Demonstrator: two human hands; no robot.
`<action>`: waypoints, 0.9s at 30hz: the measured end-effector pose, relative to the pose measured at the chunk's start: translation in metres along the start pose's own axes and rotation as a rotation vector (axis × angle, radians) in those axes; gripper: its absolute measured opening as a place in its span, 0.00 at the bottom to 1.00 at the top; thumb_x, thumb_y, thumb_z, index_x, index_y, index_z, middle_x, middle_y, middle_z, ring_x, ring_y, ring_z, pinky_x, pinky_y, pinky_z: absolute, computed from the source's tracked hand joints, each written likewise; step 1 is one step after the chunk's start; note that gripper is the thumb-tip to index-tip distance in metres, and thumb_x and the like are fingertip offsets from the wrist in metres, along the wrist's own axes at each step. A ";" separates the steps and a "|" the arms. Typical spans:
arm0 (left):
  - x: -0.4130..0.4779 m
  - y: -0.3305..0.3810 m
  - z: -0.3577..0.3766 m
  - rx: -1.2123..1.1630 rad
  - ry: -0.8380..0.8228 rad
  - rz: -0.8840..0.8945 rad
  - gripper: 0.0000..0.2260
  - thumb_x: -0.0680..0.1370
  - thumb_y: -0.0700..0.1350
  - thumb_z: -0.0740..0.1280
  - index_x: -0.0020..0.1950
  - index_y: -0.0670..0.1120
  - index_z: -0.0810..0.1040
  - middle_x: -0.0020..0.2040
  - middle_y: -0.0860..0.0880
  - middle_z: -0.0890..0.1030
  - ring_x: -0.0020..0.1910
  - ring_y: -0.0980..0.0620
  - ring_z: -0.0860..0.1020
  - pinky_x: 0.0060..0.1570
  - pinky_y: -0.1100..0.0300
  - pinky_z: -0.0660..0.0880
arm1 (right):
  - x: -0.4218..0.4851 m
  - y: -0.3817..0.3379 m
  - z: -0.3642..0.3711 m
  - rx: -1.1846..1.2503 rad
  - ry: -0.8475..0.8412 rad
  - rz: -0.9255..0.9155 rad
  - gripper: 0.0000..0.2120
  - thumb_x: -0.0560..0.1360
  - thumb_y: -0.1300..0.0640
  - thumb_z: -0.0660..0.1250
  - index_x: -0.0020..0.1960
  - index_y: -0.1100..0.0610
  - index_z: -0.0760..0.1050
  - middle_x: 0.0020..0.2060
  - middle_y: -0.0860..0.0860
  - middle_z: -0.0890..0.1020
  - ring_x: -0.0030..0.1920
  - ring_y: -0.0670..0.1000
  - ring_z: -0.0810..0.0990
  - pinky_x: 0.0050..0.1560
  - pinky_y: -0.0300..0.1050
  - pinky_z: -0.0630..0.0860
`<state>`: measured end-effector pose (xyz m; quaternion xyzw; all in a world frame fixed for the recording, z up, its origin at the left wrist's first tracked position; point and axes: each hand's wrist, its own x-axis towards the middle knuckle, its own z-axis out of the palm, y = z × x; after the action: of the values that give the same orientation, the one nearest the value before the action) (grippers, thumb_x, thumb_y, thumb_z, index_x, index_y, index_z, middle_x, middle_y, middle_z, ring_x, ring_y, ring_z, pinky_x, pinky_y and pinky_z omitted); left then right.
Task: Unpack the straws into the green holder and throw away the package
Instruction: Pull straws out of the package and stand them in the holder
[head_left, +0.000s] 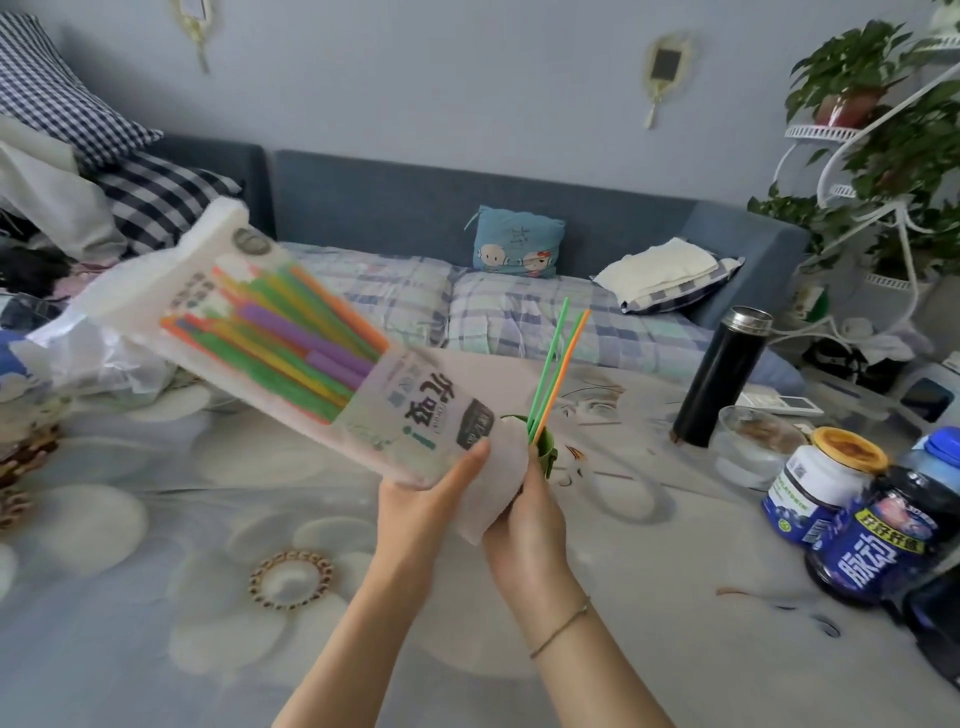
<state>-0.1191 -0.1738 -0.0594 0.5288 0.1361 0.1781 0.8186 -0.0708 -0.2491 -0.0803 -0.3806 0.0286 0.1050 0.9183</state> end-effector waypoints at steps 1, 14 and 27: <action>0.002 -0.002 -0.002 -0.038 0.033 -0.012 0.14 0.68 0.44 0.77 0.52 0.48 0.83 0.50 0.50 0.87 0.52 0.51 0.84 0.52 0.55 0.80 | -0.001 0.001 0.002 -0.117 0.013 -0.087 0.14 0.80 0.51 0.58 0.56 0.57 0.77 0.48 0.55 0.84 0.46 0.50 0.82 0.45 0.44 0.79; 0.028 -0.006 -0.024 -0.525 0.057 -0.167 0.22 0.78 0.50 0.66 0.69 0.42 0.74 0.65 0.44 0.79 0.60 0.48 0.79 0.44 0.59 0.82 | 0.004 -0.041 -0.012 -0.604 -0.035 -0.497 0.07 0.78 0.64 0.60 0.41 0.58 0.69 0.21 0.46 0.72 0.21 0.42 0.67 0.23 0.35 0.64; 0.024 -0.019 -0.007 -0.553 0.000 -0.220 0.19 0.78 0.47 0.65 0.68 0.41 0.75 0.56 0.44 0.84 0.46 0.51 0.84 0.58 0.50 0.77 | 0.011 -0.029 -0.004 -0.634 0.063 -0.464 0.20 0.78 0.55 0.62 0.29 0.58 0.66 0.20 0.46 0.68 0.21 0.43 0.66 0.25 0.34 0.63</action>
<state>-0.0976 -0.1652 -0.0801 0.2677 0.1388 0.1187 0.9460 -0.0534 -0.2699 -0.0644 -0.6447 -0.0640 -0.1133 0.7533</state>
